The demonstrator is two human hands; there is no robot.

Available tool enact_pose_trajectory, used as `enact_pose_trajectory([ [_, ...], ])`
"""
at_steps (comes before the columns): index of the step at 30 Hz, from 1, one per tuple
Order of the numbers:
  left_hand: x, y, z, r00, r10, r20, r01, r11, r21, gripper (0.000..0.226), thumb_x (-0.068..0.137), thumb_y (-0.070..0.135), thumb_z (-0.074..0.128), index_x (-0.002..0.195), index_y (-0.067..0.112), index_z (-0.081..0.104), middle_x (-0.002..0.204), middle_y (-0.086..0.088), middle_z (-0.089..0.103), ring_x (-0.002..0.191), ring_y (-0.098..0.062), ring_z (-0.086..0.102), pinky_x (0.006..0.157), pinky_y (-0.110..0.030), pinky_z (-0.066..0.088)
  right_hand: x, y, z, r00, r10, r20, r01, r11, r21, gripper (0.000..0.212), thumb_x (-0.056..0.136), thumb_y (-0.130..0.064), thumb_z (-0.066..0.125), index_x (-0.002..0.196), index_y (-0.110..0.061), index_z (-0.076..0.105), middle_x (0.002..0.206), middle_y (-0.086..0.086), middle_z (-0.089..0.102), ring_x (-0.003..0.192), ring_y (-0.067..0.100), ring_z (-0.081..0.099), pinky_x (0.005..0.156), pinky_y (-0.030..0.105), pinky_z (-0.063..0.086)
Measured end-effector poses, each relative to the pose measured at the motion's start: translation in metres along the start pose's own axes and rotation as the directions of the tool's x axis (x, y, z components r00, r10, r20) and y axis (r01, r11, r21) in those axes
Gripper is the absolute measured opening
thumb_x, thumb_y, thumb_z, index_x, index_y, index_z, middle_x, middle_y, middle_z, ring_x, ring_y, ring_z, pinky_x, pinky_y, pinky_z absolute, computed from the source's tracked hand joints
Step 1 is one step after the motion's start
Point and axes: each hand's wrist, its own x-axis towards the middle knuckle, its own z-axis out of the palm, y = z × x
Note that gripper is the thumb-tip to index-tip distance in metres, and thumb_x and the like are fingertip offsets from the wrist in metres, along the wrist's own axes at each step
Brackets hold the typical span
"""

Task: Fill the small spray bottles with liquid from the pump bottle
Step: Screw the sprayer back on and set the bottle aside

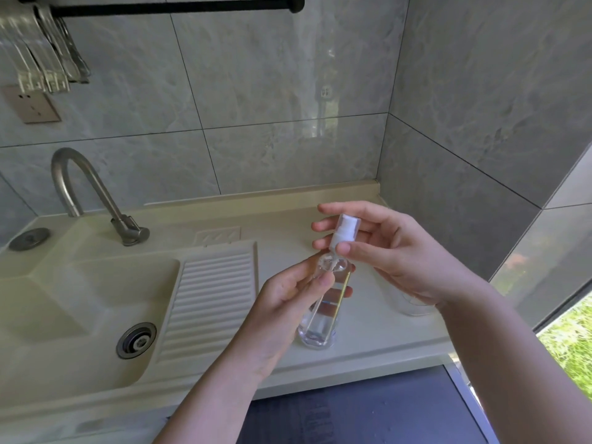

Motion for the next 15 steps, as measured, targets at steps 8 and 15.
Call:
enact_pose_trajectory([
  [8, 0.0005, 0.0005, 0.0001, 1.0, -0.019, -0.007, 0.018, 0.999, -0.027, 0.029, 0.091, 0.035, 0.057, 0.114, 0.029, 0.073, 0.122, -0.003, 0.07, 0.11, -0.027, 0.068, 0.102, -0.048, 0.047, 0.0019, -0.004, -0.0047, 0.996, 0.035, 0.077, -0.036, 0.999, 0.011, 0.051, 0.096, -0.003, 0.054, 0.145, -0.012, 0.047, 0.128, 0.018, 0.062, 0.13, 0.029, 0.053, 0.088, 0.064, 0.04],
  [15, -0.002, 0.0046, 0.0038, 0.995, 0.088, -0.041, -0.085, 0.995, 0.057, 0.041, 0.096, 0.027, 0.06, 0.136, 0.034, 0.055, 0.119, -0.003, 0.071, 0.104, -0.024, 0.07, 0.089, -0.027, 0.054, 0.0074, -0.0001, -0.0022, 0.999, 0.034, -0.038, -0.036, 0.998, -0.054, 0.046, 0.083, -0.012, 0.071, 0.128, -0.017, 0.065, 0.11, 0.015, 0.073, 0.107, 0.044, 0.066, 0.099, 0.052, 0.052],
])
